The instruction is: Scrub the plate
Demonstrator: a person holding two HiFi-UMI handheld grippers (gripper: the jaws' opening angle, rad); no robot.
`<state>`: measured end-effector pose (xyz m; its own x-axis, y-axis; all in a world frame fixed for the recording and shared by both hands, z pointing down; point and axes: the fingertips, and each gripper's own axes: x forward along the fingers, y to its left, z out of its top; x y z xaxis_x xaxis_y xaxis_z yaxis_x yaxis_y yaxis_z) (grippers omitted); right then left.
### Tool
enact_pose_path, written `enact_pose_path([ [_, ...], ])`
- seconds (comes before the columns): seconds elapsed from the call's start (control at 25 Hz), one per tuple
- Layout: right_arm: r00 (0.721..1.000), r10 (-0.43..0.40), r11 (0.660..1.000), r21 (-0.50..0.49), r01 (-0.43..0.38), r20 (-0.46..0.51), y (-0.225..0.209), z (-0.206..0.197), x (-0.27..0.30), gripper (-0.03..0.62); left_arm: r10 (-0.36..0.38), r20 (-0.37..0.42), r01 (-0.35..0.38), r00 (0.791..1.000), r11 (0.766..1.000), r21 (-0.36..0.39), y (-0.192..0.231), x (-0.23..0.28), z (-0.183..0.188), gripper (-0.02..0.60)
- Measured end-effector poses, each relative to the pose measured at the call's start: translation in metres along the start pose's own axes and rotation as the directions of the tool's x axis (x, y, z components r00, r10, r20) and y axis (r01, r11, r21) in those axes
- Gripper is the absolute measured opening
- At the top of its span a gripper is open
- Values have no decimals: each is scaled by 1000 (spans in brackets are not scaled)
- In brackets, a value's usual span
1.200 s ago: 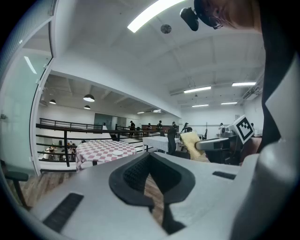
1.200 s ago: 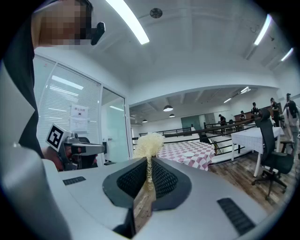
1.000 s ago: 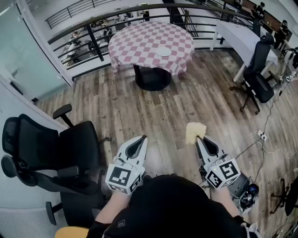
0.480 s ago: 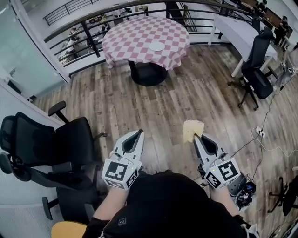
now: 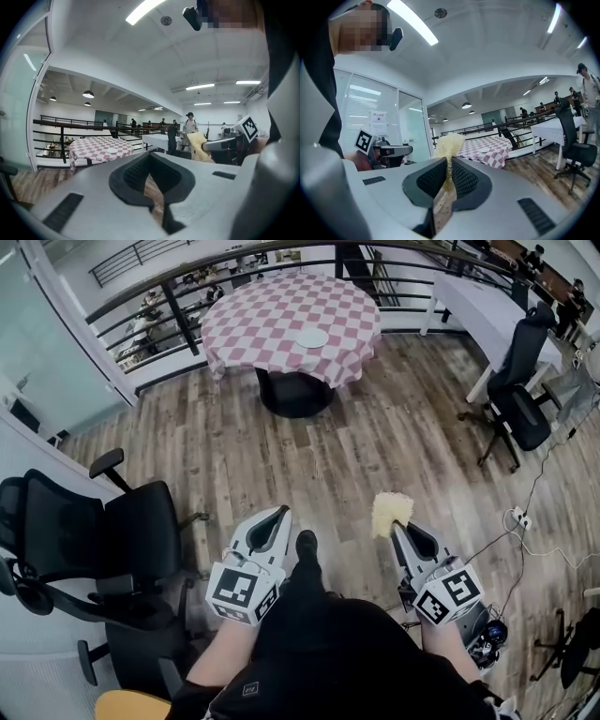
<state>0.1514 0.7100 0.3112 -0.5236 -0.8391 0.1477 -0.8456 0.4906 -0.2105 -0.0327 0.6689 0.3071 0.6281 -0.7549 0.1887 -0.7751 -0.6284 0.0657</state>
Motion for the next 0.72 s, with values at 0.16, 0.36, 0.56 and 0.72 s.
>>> enact_pose_path([
  [0.16, 999, -15, 999, 46, 17, -45, -16, 49, 59, 38, -12, -41, 11, 999, 1000, -14, 56, 42, 47, 3],
  [0.36, 998, -40, 999, 34, 41, -45, -63, 12, 98, 38, -24, 3, 24, 1000, 999, -44, 85, 98, 9, 3],
  [0.56, 997, -53, 997, 50, 55, -50, -104, 18, 142, 38, -63, 15, 64, 998, 998, -31, 107, 155, 21, 3],
  [0.72, 997, -48, 998, 39, 50, -62, -123, 34, 191, 38, -90, 28, 91, 996, 995, -47, 141, 192, 36, 3],
])
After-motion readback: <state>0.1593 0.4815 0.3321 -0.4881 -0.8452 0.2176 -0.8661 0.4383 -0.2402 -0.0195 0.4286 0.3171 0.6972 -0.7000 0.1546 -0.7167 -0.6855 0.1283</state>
